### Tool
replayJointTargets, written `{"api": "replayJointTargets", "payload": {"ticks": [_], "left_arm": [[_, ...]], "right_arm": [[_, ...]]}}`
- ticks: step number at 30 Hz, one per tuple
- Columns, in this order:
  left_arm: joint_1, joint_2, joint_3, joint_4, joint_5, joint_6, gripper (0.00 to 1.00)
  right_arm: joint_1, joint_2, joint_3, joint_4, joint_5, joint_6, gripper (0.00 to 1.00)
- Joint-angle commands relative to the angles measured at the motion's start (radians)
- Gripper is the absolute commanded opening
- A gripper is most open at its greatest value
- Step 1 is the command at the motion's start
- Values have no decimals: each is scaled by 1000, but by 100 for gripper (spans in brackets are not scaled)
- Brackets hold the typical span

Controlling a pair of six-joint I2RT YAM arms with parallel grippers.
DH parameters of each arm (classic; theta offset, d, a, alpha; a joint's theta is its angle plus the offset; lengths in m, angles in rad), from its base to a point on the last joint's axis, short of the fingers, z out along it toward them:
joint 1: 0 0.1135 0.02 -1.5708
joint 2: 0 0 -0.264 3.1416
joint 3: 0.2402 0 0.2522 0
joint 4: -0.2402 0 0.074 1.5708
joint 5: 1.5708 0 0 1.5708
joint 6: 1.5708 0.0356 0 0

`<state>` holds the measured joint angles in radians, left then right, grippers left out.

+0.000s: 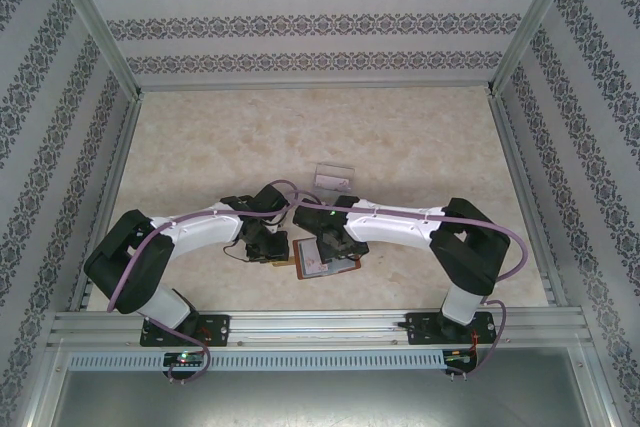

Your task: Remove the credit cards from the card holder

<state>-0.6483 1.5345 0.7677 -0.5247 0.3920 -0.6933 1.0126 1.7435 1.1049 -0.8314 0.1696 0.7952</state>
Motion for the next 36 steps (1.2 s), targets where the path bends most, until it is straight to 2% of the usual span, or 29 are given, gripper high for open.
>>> {"api": "replayJointTargets", "payload": {"ticks": [1,11,22,29,36], "left_arm": [[-13,15,16,-30,-7,-3,17],[-13,18,39,-44,-10,5,18],[-21,-36,108,-76,14,-5,19],[-59,-30,157,-86,23,-14,21],[-108,23,194,-69,26,-21,21]], "right_arm": [[7,17,-18,-36,38,-12,66],[0,6,-43,-28,32,-13,66],[-8,-68,-88,64,-69,3,63],[-18,-104,-121,105,-123,26,61],[-19,-146,-132,65,-86,50,58]]}}
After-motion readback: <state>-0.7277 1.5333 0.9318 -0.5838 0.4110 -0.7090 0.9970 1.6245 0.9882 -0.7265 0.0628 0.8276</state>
